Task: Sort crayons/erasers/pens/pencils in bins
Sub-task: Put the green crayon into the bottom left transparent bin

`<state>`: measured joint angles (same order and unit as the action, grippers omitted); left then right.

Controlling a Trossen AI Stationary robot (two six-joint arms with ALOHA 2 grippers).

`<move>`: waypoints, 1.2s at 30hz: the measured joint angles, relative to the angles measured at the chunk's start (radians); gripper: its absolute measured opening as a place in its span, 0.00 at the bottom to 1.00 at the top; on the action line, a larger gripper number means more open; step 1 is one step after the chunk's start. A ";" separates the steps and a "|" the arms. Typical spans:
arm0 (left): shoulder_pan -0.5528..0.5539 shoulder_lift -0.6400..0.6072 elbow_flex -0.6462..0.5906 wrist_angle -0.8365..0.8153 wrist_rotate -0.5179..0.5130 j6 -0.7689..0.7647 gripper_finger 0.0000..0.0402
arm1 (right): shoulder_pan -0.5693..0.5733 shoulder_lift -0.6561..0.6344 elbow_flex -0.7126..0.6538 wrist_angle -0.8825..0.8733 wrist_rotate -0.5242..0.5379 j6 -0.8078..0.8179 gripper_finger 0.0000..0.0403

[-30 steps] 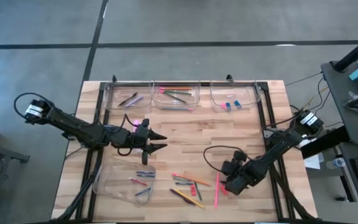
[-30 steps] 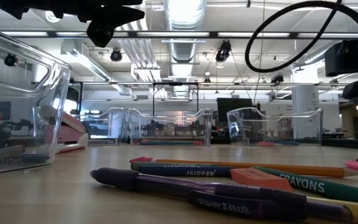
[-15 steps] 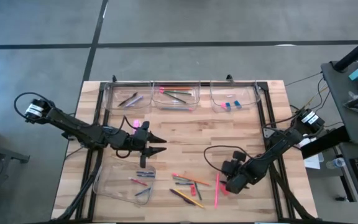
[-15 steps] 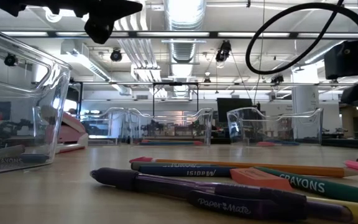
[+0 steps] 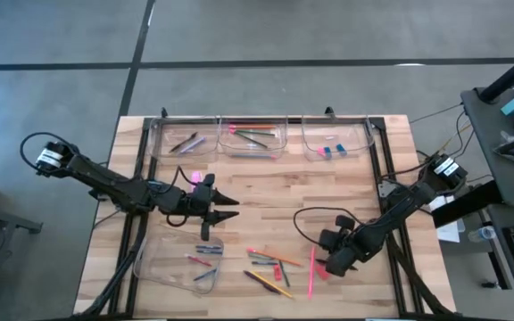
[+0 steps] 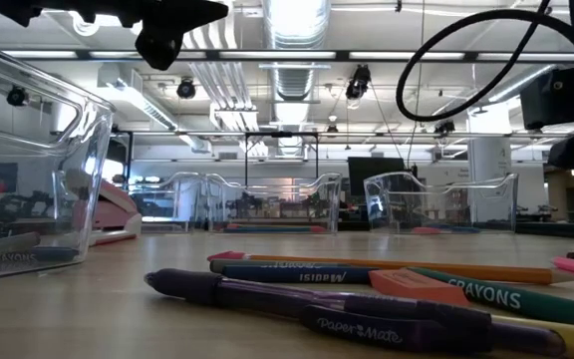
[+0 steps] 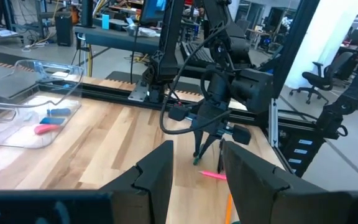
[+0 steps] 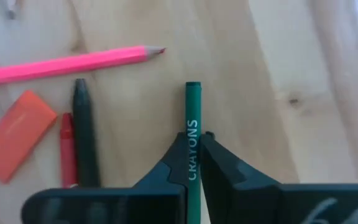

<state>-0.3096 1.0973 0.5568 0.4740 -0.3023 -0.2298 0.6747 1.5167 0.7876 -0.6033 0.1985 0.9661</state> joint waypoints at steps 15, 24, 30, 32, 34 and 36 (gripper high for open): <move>0.000 0.055 0.001 0.050 0.051 0.010 0.32 | -0.007 -0.234 -0.006 0.068 0.349 -0.041 0.03; 0.000 0.254 0.007 0.349 0.069 0.110 0.33 | -0.085 -0.284 -0.008 0.436 0.395 -0.380 0.02; 0.002 0.367 0.064 0.381 0.080 0.108 0.45 | -0.153 -0.271 -0.008 0.602 0.362 -0.531 0.02; 0.002 0.398 0.092 0.381 0.080 0.108 0.51 | -0.172 -0.264 -0.007 0.649 0.344 -0.567 0.02; 0.005 0.427 0.122 0.383 0.080 0.108 0.57 | -0.189 -0.251 -0.007 0.696 0.329 -0.594 0.02; 0.010 0.452 0.146 0.382 0.080 0.107 0.62 | -0.205 -0.240 -0.007 0.735 0.304 -0.618 0.03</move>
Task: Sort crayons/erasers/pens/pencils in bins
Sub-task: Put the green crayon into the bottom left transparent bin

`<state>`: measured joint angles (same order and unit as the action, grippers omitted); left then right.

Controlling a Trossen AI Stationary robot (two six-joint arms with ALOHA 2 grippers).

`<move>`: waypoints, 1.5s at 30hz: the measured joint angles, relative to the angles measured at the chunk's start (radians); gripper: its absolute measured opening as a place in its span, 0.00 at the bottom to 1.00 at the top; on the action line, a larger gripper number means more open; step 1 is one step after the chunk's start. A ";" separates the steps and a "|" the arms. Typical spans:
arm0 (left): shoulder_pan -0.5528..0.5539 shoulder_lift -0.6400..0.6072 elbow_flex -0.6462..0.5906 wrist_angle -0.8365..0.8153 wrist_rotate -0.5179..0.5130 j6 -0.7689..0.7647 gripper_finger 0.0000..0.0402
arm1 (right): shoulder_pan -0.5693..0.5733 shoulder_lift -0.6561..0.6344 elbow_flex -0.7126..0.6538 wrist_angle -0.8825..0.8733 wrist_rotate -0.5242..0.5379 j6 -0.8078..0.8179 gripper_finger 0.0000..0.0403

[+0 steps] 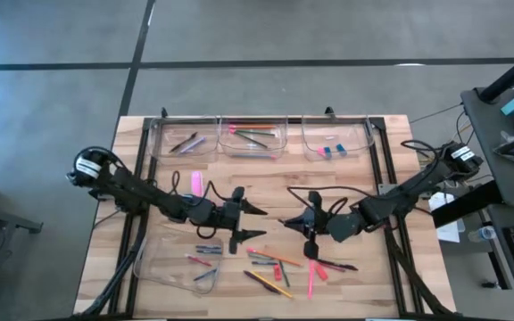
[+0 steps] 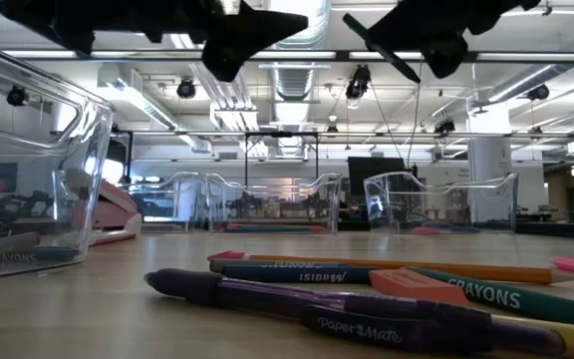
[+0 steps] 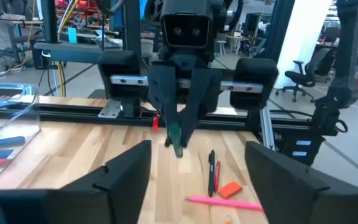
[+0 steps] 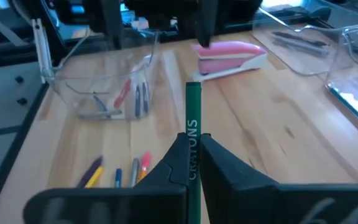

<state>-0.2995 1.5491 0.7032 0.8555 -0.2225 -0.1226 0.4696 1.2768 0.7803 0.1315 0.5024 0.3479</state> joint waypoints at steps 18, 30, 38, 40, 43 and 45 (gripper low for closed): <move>0.030 0.048 0.039 0.000 -0.090 -0.057 0.66 | -0.047 0.052 0.000 0.115 -0.044 -0.028 0.04; 0.030 0.048 0.033 -0.006 -0.087 -0.055 0.63 | -0.087 0.087 0.003 0.223 -0.092 -0.054 0.04; 0.030 0.048 0.032 -0.001 -0.084 -0.054 0.46 | -0.091 0.088 0.004 0.225 -0.092 -0.056 0.04; 0.030 0.048 0.033 0.001 -0.084 -0.054 0.41 | -0.091 0.088 0.004 0.225 -0.092 -0.058 0.04; 0.030 0.048 0.040 0.002 -0.082 -0.054 0.34 | -0.091 0.088 0.004 0.226 -0.092 -0.062 0.04; 0.030 0.048 0.041 0.002 -0.073 -0.054 0.30 | -0.093 0.088 0.004 0.226 -0.092 -0.062 0.04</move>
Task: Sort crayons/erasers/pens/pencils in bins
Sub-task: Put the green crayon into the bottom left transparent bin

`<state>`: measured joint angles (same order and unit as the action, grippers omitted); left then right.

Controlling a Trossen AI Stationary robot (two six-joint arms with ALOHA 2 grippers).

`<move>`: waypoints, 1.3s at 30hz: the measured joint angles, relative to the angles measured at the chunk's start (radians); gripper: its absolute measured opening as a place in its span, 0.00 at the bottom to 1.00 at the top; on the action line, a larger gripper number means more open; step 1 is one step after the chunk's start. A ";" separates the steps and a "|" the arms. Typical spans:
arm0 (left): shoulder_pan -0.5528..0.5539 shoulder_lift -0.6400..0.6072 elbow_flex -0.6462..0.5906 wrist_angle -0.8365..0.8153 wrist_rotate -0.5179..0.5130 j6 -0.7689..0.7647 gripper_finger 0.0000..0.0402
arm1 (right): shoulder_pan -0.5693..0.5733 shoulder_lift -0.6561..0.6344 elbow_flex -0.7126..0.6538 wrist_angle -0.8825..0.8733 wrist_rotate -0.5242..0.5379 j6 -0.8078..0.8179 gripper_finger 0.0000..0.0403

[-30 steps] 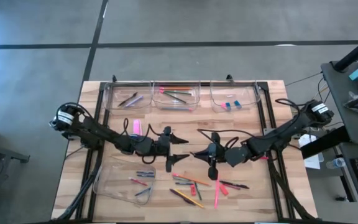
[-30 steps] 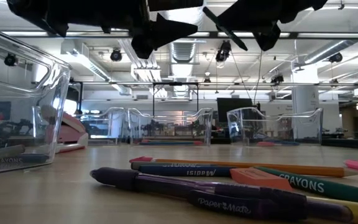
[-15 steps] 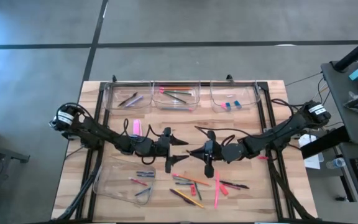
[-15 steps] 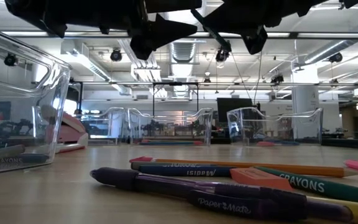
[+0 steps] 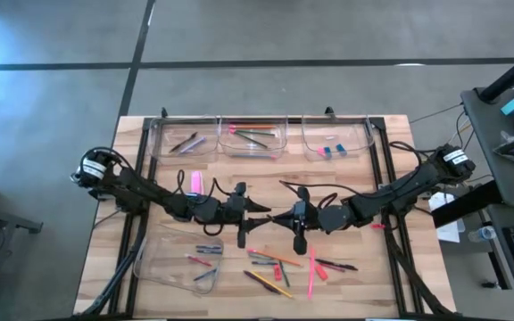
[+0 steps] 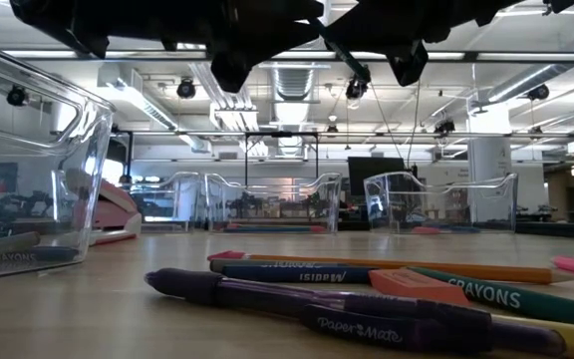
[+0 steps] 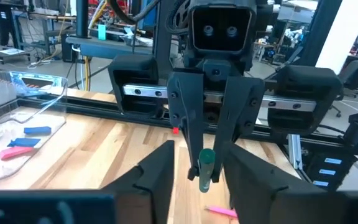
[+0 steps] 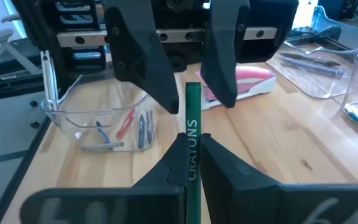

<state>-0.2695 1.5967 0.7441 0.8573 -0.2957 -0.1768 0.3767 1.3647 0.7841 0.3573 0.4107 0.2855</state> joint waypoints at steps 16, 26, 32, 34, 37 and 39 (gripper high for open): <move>0.000 0.000 0.000 0.008 0.026 0.000 0.03 | -0.004 0.000 0.001 0.024 -0.001 -0.018 0.04; 0.000 0.000 0.000 0.022 0.037 0.002 0.02 | -0.004 -0.001 0.002 0.025 -0.001 -0.014 0.10; 0.000 -0.050 -0.003 -0.020 0.040 0.031 0.02 | -0.004 -0.016 0.002 0.008 -0.001 -0.013 0.32; 0.000 -0.102 -0.004 -0.107 0.041 0.033 0.02 | -0.001 -0.034 0.002 -0.014 -0.001 -0.010 0.40; -0.003 -0.208 -0.001 -0.303 0.042 0.028 0.02 | 0.006 -0.073 0.002 -0.069 -0.002 0.014 0.48; -0.015 -0.286 0.012 -0.464 0.045 0.007 0.02 | 0.013 -0.105 0.002 -0.116 -0.001 0.038 0.51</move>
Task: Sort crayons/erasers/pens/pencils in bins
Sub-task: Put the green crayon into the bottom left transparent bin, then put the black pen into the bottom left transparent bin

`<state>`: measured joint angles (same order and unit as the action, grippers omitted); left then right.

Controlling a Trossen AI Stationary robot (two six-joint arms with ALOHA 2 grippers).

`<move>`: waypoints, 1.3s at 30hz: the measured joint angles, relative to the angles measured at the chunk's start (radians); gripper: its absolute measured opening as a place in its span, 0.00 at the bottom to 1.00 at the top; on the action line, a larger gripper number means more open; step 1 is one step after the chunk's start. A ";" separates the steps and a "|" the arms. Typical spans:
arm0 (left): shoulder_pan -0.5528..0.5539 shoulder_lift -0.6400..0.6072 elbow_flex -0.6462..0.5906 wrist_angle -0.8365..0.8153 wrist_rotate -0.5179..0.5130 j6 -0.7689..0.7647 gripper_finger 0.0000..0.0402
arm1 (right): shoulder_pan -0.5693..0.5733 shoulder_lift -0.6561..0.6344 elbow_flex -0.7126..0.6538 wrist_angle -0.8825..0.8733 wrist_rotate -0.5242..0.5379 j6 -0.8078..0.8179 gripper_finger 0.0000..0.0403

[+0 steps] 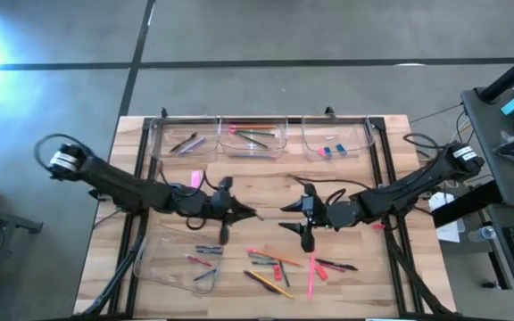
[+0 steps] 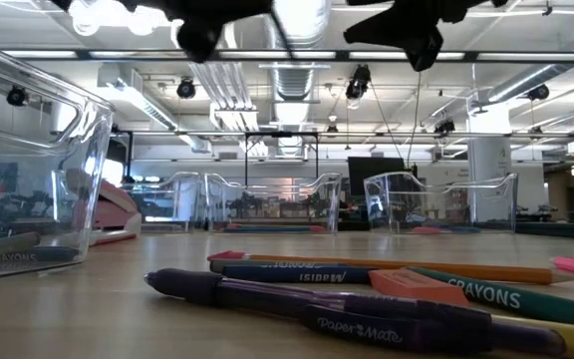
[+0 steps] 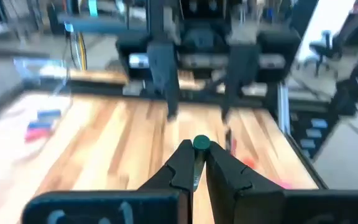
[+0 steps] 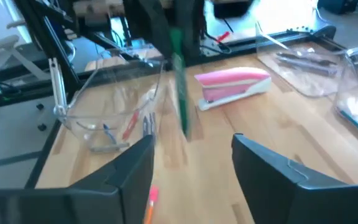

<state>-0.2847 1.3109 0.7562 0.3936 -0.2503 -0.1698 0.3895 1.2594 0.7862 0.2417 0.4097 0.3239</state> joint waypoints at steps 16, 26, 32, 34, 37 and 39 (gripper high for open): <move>-0.366 -0.243 0.091 -0.813 0.033 -0.322 0.03 | 0.036 -0.060 0.000 -0.157 0.009 0.074 0.50; -0.397 -0.143 0.088 -0.916 0.044 -0.401 0.12 | 0.036 -0.059 0.000 -0.160 0.009 0.077 0.50; -0.394 -0.115 0.088 -0.918 0.036 -0.392 0.31 | 0.036 -0.059 0.000 -0.171 0.006 0.078 0.50; -0.389 -0.122 0.088 -0.918 0.036 -0.379 0.35 | 0.038 -0.059 0.002 -0.212 -0.006 0.099 0.50; -0.385 -0.157 0.091 -0.918 0.020 -0.347 0.39 | 0.038 -0.059 0.020 -0.319 -0.055 0.170 0.50; -0.385 -0.188 0.094 -0.898 -0.033 -0.311 0.39 | 0.041 -0.059 0.031 -0.405 -0.097 0.235 0.50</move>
<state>-0.6697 1.1230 0.8501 -0.5047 -0.2831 -0.4812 0.4302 1.2003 0.8167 -0.1631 0.3123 0.5593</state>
